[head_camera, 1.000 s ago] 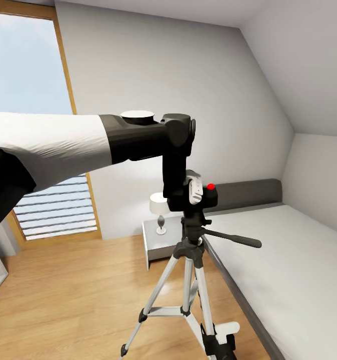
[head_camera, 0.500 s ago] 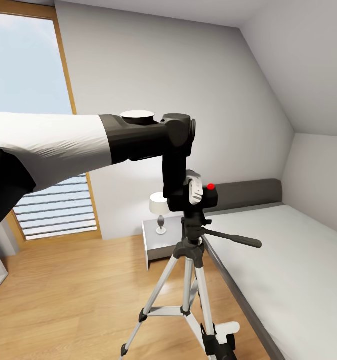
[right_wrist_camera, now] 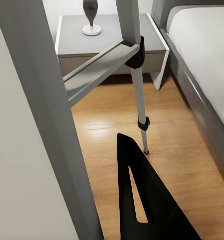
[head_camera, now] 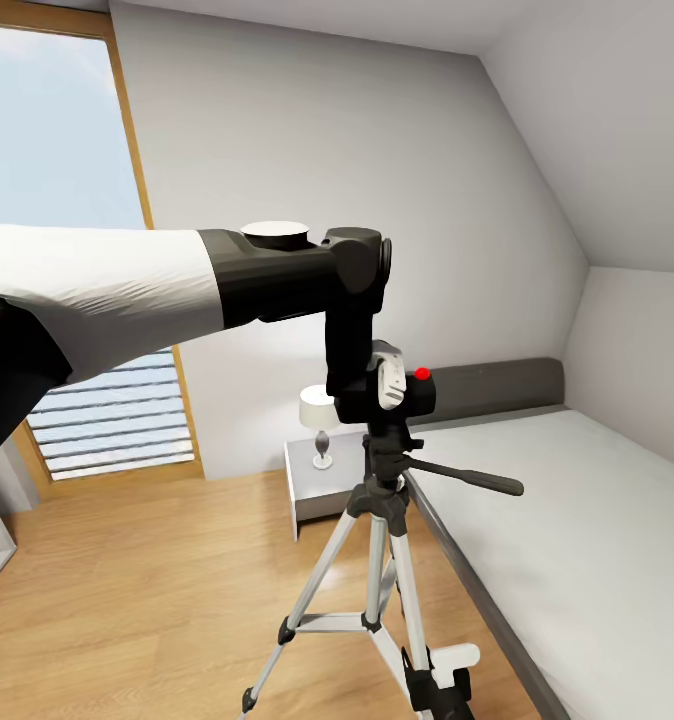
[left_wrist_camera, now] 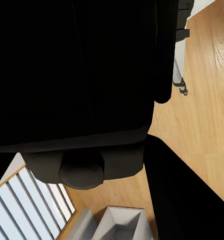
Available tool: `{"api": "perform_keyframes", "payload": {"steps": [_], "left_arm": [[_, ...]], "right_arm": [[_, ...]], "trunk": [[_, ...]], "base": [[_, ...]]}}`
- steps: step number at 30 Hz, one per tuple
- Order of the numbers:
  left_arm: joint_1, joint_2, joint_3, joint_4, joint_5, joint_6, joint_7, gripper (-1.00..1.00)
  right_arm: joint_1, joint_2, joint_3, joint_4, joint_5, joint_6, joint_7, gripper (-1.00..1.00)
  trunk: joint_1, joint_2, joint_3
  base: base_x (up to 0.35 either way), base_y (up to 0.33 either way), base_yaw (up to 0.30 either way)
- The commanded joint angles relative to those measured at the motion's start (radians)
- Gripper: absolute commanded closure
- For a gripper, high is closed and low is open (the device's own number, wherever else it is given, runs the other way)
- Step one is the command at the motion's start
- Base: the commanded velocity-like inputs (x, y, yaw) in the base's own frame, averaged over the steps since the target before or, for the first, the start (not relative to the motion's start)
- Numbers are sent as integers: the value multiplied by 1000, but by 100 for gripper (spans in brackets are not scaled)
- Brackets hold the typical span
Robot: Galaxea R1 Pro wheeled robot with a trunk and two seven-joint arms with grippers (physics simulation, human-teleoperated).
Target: Attach the digital camera to the camera tripod in the bedroom.
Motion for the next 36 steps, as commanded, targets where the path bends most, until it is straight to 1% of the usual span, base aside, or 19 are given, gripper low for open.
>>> {"api": "perform_keyframes", "payload": {"steps": [1,16,17,30,36], "left_arm": [[-1,0,-3,0,3,5,-1,100],[-1,0,-10,0,3,5,-1,100],[-1,0,-10,0,3,5,-1,-100],[-1,0,-10,0,3,5,-1,-100],[-1,8,-2,3,3,4,-1,-100]], "right_arm": [[0,0,-1,21,-11,7,-6,100],[0,0,-1,21,-11,7,-7,100],[0,0,-1,21,-11,7,-7,100],[0,0,-1,21,-11,7,-8,100],[0,0,-1,21,-11,7,-8,100]], "trunk": [[1,0,-1],[1,0,-1],[1,0,-1],[1,0,-1],[1,0,-1]], "base": [[0,0,0],[0,0,0],[0,0,0],[0,0,0],[0,0,0]]}}
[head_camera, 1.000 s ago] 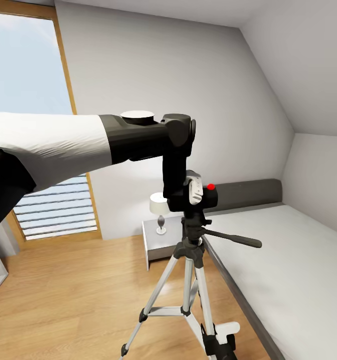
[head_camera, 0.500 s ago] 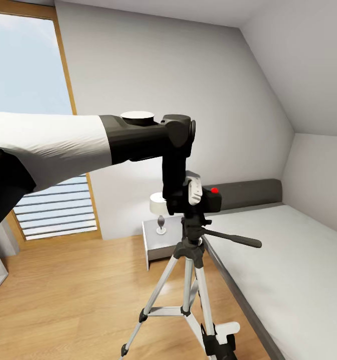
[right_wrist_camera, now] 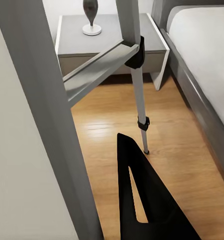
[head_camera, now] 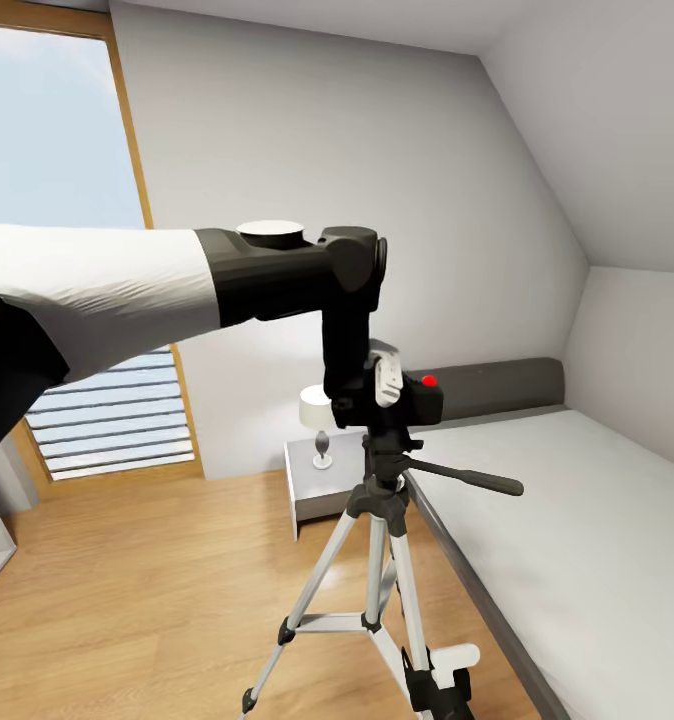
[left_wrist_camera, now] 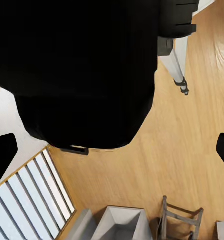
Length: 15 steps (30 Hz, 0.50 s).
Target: Attach the digital camera to the camera tripod in the bedroom.
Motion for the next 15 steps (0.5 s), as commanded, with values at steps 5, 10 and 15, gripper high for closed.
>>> {"api": "perform_keyframes", "payload": {"steps": [5,10,15], "left_arm": [[-1,22,66,0,5,10,-1,-100],[-4,55,158,1,2,10,-1,-100],[-4,104,185,3,2,10,-3,-100]], "right_arm": [[0,0,-3,19,-12,8,-7,100],[0,0,-3,19,-12,8,-7,100],[0,0,-3,19,-12,8,-7,100]], "trunk": [[1,0,-1],[1,0,-1],[1,0,-1]], "base": [[0,0,0],[0,0,0],[0,0,0]]}}
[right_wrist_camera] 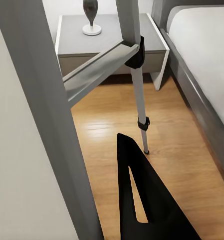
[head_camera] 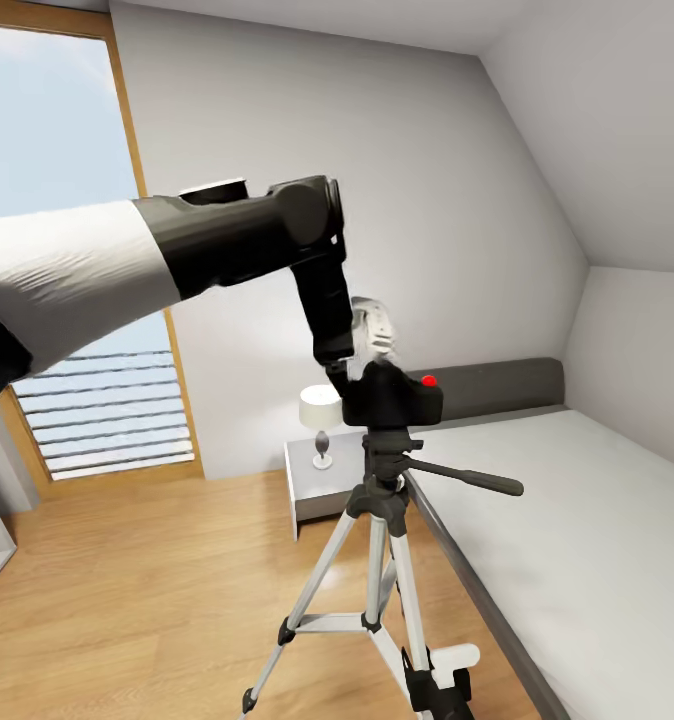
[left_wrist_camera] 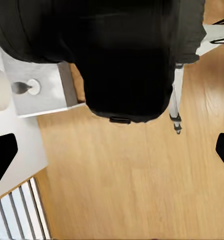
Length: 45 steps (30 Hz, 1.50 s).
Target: Attach the digital camera to the camera tripod in the bedroom.
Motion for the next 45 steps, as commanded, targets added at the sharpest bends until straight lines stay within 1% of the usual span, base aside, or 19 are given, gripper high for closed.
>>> {"api": "perform_keyframes", "payload": {"steps": [1,5,9,10,13,19,20,22,25,28,31,33,35,38,40,42,43,44,45], "left_arm": [[-2,16,12,1,5,10,-1,-100],[-6,78,100,1,5,10,-1,-100],[-9,189,243,2,3,9,-1,-100],[-9,204,257,2,3,9,-1,-100],[-9,295,316,3,-7,9,3,-100],[-9,447,351,19,-66,10,45,-100],[-9,468,352,27,-80,12,83,-100],[-9,517,353,58,-94,42,219,-100],[-6,579,353,76,-95,71,415,-100],[0,632,363,37,-86,78,492,-100],[22,657,367,19,-76,80,511,-100],[70,663,366,18,-34,79,517,-100],[130,649,366,34,28,78,538,-100],[198,639,365,70,125,70,637,-100],[255,635,363,128,232,33,743,-100],[308,634,359,186,359,-62,826,-100],[320,634,354,200,389,-90,842,-100],[349,634,317,245,470,-163,882,-100],[369,635,250,281,538,-210,908,-100]], "right_arm": [[0,0,-5,19,-9,9,-7,100],[0,0,-5,19,-9,9,-7,100],[0,0,-5,19,-9,9,-7,100],[0,0,-5,19,-9,9,-7,100],[0,0,-5,19,-9,9,-6,100],[0,0,-5,19,-9,9,-6,100],[0,0,-5,19,-9,9,-6,100],[0,-1,-5,19,-9,9,-7,100],[0,-1,-5,19,-9,9,-7,100],[0,-3,-6,19,-9,9,-7,100],[0,-4,-7,19,-9,9,-7,100],[0,-6,-7,19,-9,9,-7,100],[0,-6,-7,19,-8,9,-7,100],[0,-6,-7,19,-8,9,-7,100],[0,-6,-7,19,-8,8,-7,100],[0,-6,-7,19,-7,8,-7,100],[0,-6,-7,19,-7,7,-7,100],[0,-6,-7,19,-7,5,-8,100],[0,-6,-7,19,-8,5,-8,100]], "trunk": [[1,0,-1],[1,0,-1],[1,0,-1],[1,0,-1],[1,0,-1],[1,0,-1],[1,0,-1],[1,0,-1],[1,0,-1],[1,0,-1],[1,0,-1],[1,0,-1],[1,0,-1],[1,0,-1],[1,0,-1],[1,0,-1],[1,0,-1],[1,0,-1],[1,0,-1]], "base": [[0,0,0],[0,0,0],[0,0,0],[0,0,0],[0,0,0],[0,0,0],[0,0,0],[0,0,0],[0,0,0],[0,0,0],[0,0,0],[0,0,0],[0,0,0],[0,0,0],[0,0,0],[0,0,0],[0,0,0],[0,0,0],[0,0,0]]}}
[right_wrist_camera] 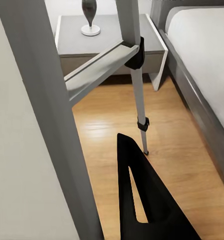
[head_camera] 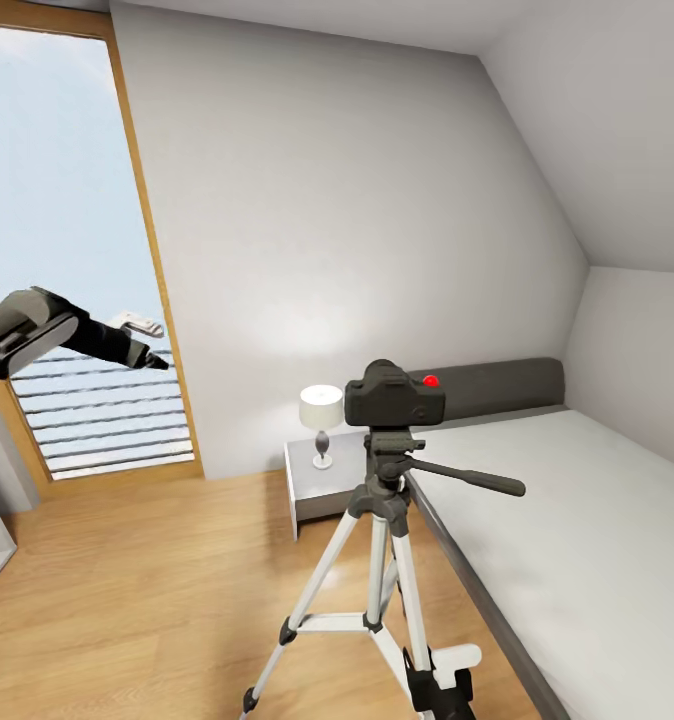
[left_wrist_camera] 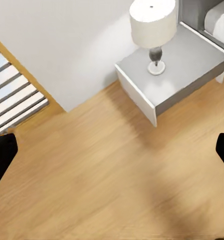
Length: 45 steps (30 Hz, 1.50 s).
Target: Attach the digital camera to the camera tripod in the bedroom.
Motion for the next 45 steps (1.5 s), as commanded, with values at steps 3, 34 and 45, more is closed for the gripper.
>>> {"api": "perform_keyframes", "payload": {"steps": [3,34,45], "left_arm": [[22,1,-138,41,126,-69,32,-100],[539,-57,-1058,-488,1088,-1126,961,-100],[575,-142,-1056,-397,1089,-1122,961,-100]], "right_arm": [[0,-3,17,17,-31,11,-10,100],[0,-4,16,17,-31,13,-11,100],[0,-5,14,16,-32,12,-12,100]], "trunk": [[1,0,0],[1,0,0],[1,0,0]], "base": [[0,0,0],[0,0,0],[0,0,0]]}}
